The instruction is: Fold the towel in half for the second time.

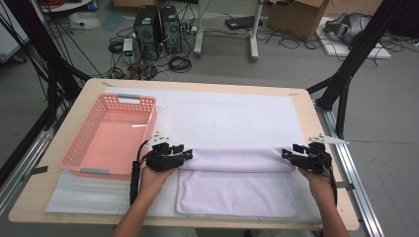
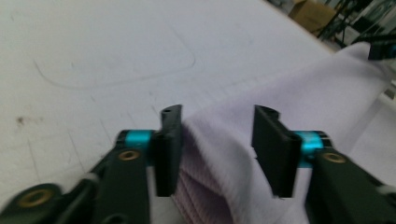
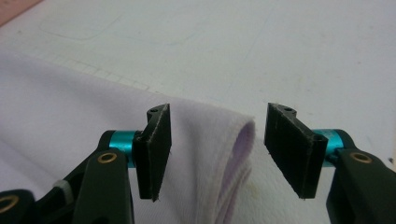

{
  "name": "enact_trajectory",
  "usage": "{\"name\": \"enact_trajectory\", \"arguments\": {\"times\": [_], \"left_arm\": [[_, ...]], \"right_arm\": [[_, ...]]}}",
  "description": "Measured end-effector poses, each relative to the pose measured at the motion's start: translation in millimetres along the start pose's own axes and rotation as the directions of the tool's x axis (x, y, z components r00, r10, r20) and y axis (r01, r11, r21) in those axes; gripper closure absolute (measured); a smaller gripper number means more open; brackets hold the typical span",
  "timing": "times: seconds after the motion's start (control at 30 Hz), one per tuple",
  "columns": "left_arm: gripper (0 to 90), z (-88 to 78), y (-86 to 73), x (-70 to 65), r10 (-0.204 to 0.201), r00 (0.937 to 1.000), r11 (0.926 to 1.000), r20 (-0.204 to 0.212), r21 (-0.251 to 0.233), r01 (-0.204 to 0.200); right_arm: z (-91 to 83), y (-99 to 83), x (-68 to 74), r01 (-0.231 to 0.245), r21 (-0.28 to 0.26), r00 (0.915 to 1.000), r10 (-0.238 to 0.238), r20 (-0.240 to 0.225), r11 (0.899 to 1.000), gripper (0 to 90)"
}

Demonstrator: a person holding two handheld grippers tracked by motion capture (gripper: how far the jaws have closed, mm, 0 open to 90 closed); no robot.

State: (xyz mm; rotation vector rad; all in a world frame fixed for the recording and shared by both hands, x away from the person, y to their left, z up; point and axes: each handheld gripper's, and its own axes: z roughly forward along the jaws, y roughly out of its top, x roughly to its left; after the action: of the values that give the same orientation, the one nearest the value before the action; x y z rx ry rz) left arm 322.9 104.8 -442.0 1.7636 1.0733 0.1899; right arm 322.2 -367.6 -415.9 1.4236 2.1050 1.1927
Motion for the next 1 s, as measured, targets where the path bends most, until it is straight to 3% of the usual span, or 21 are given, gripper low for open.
{"name": "enact_trajectory", "arguments": {"times": [0.07,0.13,0.2,0.43,0.53,0.7,0.8,1.0], "left_arm": [[83.0,0.2,-2.1,-1.7,0.001,1.0000,0.9998,0.007,0.018,-0.001],[85.2,-3.4,-3.4,-3.6,0.010,0.9998,0.9999,0.015,-0.002,-0.010],[85.4,-9.0,-5.4,-6.0,0.014,0.9996,0.9997,0.024,-0.022,-0.013],[84.5,-33.2,-20.3,-16.8,0.048,0.9955,0.9960,0.081,-0.079,-0.042],[84.5,-43.8,-27.2,-24.4,0.073,0.9919,0.9932,0.103,-0.098,-0.063],[84.7,-56.4,-39.7,-34.6,0.102,0.9885,0.9913,0.112,-0.095,-0.091],[84.8,-64.2,-45.6,-37.9,0.104,0.9877,0.9908,0.117,-0.098,-0.093],[84.6,-74.9,-58.0,-44.0,0.109,0.9847,0.9921,0.136,-0.077,-0.099]], "right_arm": [[4.5,1.6,-1.0,-0.004,0.013,0.9999,0.004,-0.016,1.000,51.6],[4.1,0.6,-1.0,-0.003,0.030,0.9994,0.004,-0.034,1.000,72.7],[0.1,-3.4,-0.4,0.023,0.017,0.9982,-0.022,-0.055,1.000,79.6],[-25.6,-30.2,12.2,0.062,-0.057,0.9959,-0.066,-0.063,0.996,80.8],[-37.9,-39.8,15.0,0.039,-0.085,0.9955,-0.046,-0.083,0.996,80.8],[-58.9,-53.2,25.7,0.053,-0.105,0.9946,-0.062,-0.084,0.993,80.8],[-67.7,-59.9,30.9,0.035,-0.118,0.9941,-0.047,-0.098,0.992,80.9],[-81.5,-72.8,44.7,0.052,-0.113,0.9935,-0.063,-0.095,0.992,80.9]]}}
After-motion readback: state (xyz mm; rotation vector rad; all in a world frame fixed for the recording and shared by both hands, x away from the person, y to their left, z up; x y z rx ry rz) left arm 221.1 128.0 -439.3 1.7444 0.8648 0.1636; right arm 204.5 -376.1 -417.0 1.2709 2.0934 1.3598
